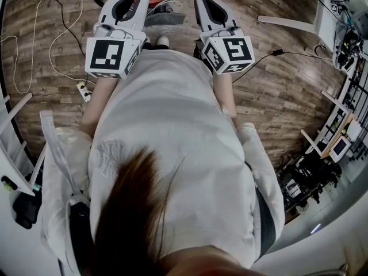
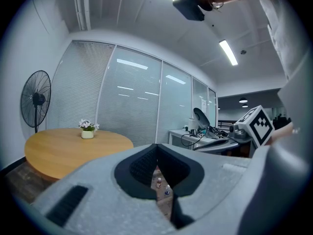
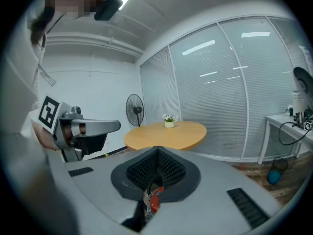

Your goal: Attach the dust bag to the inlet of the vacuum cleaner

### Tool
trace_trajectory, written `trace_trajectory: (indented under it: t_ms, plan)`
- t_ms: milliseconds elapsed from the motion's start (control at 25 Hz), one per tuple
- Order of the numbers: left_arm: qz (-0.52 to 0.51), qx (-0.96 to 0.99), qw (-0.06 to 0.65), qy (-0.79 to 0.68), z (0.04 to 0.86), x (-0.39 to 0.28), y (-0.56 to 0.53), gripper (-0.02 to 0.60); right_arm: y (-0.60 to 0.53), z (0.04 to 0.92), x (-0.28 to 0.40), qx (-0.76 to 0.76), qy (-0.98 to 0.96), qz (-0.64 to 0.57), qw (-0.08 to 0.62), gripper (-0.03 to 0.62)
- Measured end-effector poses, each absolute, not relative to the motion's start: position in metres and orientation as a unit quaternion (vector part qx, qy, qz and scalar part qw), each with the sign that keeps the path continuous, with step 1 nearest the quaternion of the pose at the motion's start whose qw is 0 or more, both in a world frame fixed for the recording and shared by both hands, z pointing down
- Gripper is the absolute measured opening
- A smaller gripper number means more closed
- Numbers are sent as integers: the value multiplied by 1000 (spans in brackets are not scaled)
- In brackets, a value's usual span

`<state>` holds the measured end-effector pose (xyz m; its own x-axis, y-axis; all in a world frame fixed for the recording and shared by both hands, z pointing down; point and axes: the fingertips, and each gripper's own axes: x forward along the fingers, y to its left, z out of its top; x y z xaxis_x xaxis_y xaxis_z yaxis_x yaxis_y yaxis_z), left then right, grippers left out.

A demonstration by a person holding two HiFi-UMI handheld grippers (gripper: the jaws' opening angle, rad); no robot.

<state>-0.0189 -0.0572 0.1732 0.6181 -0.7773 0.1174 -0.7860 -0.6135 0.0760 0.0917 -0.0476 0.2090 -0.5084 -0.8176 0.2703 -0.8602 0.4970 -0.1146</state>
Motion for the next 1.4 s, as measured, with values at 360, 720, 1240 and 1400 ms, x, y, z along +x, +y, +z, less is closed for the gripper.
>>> trace_trajectory:
  t_ms: [360,720,1240,1400]
  plan:
    - [35,897,61,-436,173,-19,-57,17,-48,209,93,489,-860,117,93,2]
    - [36,897,64,-436,174,-22,-58,17,-51,211,92,492,-857,117,96,2]
    - [37,897,67,-435,176,-24,-59,17,-54,214,94,497,-854,117,103,2]
    - [38,897,68,-434,176,-24,-60,17,-54,217,95,497,-853,119,105,2]
